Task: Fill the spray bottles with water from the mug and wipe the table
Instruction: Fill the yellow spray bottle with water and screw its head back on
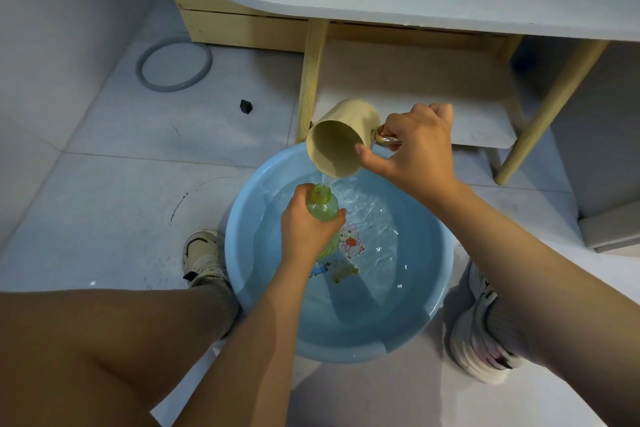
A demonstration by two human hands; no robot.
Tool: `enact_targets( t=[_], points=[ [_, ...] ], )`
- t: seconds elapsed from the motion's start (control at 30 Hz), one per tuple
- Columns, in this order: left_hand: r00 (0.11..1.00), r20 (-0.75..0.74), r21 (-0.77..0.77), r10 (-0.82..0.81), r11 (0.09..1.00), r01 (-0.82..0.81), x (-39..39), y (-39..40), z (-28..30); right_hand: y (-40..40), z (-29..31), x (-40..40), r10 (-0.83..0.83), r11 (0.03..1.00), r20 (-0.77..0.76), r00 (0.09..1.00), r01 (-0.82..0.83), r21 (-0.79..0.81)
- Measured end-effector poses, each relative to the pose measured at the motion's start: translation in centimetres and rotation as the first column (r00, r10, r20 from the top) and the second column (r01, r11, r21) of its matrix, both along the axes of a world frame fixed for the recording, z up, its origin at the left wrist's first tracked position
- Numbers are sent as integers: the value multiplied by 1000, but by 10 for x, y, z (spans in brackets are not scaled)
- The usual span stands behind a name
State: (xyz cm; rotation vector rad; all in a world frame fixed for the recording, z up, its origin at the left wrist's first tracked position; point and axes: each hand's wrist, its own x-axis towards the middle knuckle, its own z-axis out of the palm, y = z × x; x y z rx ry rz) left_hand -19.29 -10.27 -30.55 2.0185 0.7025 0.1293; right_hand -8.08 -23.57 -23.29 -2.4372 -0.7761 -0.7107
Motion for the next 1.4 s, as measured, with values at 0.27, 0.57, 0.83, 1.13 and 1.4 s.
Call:
enact_targets(
  t=[0.27,0.57,0.83,1.13,1.4],
  points=[
    [1000,1,-5,-3,1000,3,0,-1,-2,1,-1,0,4,1000,43,999,-4,-12],
    [1000,0,-7,0,1000,0,0,-1,-3,1,0,1,23,1000,98,995,-24,2],
    [1000,-13,-3,1,1000,-1,1,-2,-3,2,1,0,33,999,133,991,-30,-22],
    [1000,-14,16,-1,1000,1,1,-2,-1,2,-2,-1,58,998,175,983,-51,-43],
    [1000,-18,18,0,1000,1,3,-3,-1,3,-1,-2,93,996,233,968,-87,-37]
  ],
)
